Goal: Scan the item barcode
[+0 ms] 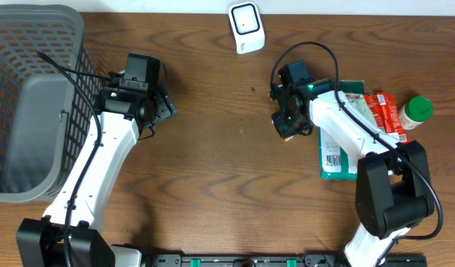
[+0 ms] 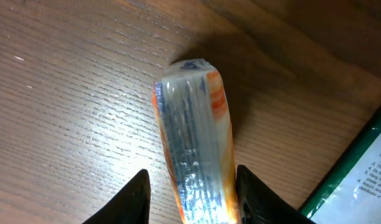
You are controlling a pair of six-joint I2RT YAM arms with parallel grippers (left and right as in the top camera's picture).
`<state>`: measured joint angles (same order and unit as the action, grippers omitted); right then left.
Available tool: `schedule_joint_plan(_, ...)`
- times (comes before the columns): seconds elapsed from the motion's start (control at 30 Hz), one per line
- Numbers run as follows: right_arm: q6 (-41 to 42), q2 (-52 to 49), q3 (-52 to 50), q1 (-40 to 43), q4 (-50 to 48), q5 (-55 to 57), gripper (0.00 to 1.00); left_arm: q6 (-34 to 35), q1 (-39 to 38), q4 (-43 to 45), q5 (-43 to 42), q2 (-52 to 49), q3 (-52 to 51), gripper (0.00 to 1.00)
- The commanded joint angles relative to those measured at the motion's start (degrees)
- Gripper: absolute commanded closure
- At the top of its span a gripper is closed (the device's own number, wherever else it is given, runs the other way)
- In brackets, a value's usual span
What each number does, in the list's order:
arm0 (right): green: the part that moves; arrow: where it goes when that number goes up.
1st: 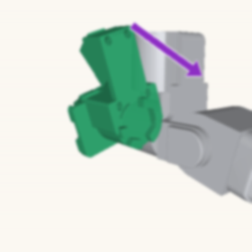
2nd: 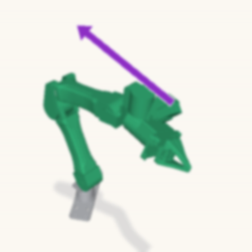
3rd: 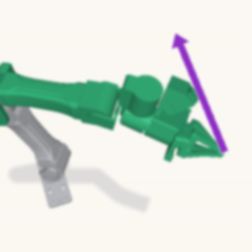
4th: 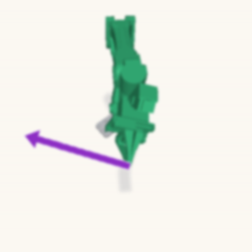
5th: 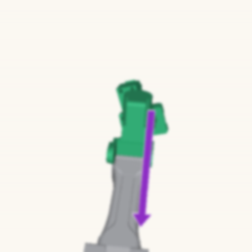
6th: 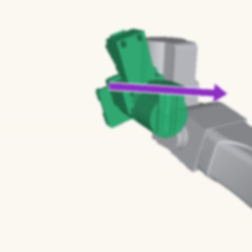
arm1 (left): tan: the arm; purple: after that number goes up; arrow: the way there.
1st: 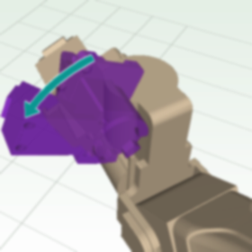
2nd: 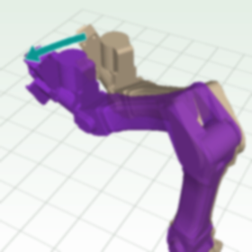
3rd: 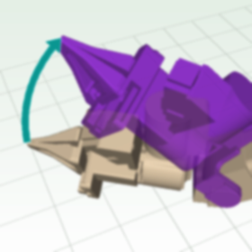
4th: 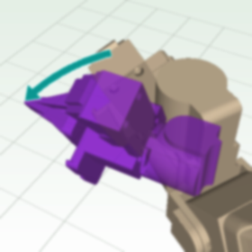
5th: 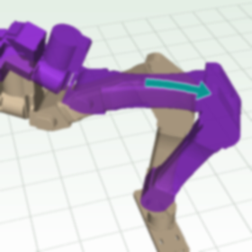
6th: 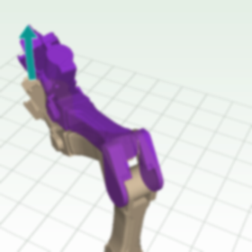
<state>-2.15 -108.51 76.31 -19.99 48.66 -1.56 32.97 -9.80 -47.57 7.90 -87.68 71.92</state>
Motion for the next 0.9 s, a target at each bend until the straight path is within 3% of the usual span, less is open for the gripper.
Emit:
schedule_joint_plan(0.0, -0.2, -0.5, -0.4, 0.0, 0.4, -0.2, 0.61, -0.3, 0.2, -0.2, 0.7, -0.4, 0.3, 0.11)
schedule_joint_plan(0.87, -0.3, -0.6, -0.4, -0.2, -0.6, 2.6, 0.62, -0.4, 0.2, -0.2, 0.7, -0.4, 0.3, 0.11)
